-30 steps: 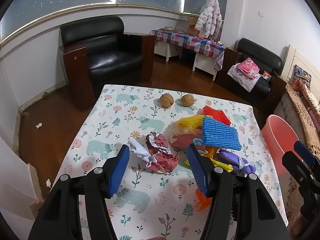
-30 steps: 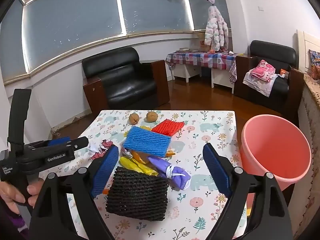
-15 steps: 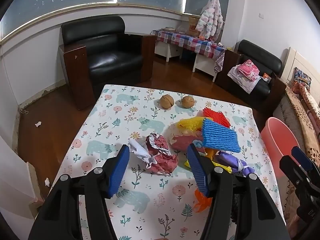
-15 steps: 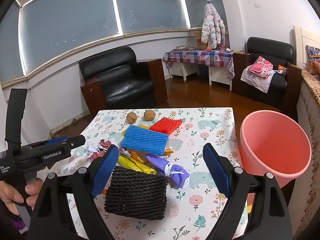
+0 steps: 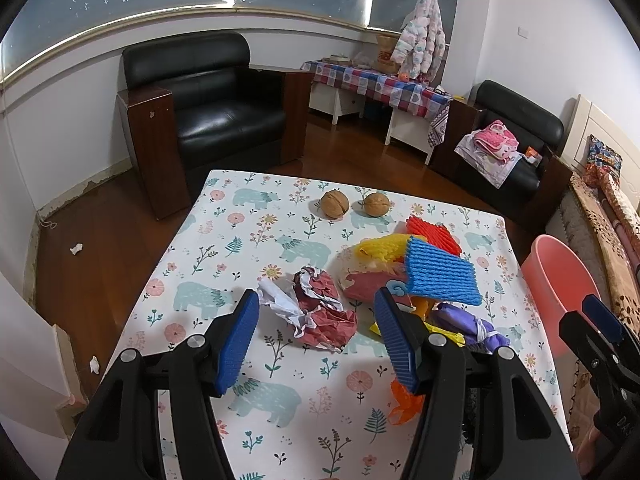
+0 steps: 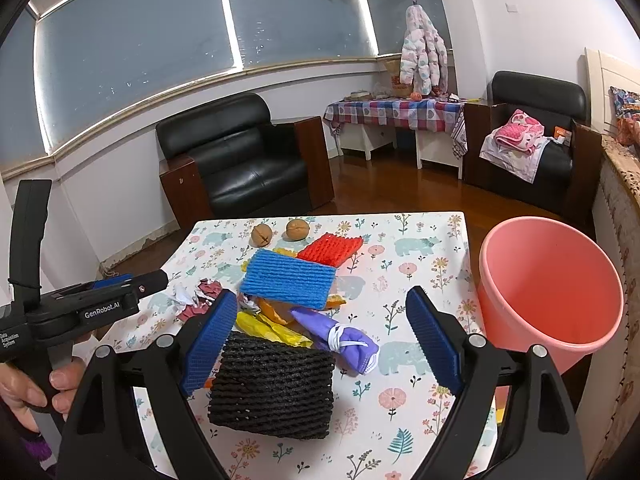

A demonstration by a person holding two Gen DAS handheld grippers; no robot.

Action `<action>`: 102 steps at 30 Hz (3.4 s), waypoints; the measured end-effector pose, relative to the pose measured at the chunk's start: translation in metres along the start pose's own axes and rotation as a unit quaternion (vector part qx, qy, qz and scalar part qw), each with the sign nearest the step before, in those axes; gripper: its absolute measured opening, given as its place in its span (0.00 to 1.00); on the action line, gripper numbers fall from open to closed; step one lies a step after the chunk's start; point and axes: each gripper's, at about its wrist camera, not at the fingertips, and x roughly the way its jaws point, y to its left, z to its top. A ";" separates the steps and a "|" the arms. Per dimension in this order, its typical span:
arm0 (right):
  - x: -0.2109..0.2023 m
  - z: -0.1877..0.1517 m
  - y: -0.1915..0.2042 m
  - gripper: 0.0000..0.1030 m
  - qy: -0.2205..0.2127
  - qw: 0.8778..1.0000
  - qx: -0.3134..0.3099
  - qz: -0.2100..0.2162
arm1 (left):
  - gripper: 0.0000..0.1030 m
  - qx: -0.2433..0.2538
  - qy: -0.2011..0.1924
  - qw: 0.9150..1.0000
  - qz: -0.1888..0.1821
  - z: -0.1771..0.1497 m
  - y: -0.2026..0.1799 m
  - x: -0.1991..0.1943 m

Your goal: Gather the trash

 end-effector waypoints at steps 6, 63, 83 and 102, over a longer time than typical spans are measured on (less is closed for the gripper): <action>0.002 -0.002 -0.001 0.84 0.001 1.000 0.001 0.001 | 0.58 -0.002 -0.001 1.000 -0.001 0.000 0.003 -0.002; 0.008 -0.015 -0.015 0.77 0.040 0.998 0.000 0.057 | 0.58 -0.038 0.048 0.997 -0.039 -0.018 0.046 0.051; 0.109 0.024 -0.033 0.76 0.139 0.984 0.034 0.109 | 0.09 -0.054 0.066 0.994 -0.068 -0.008 0.043 0.085; 0.102 0.017 -0.021 0.08 0.136 0.977 0.081 0.140 | 0.07 -0.060 0.031 0.994 -0.085 -0.007 0.054 0.050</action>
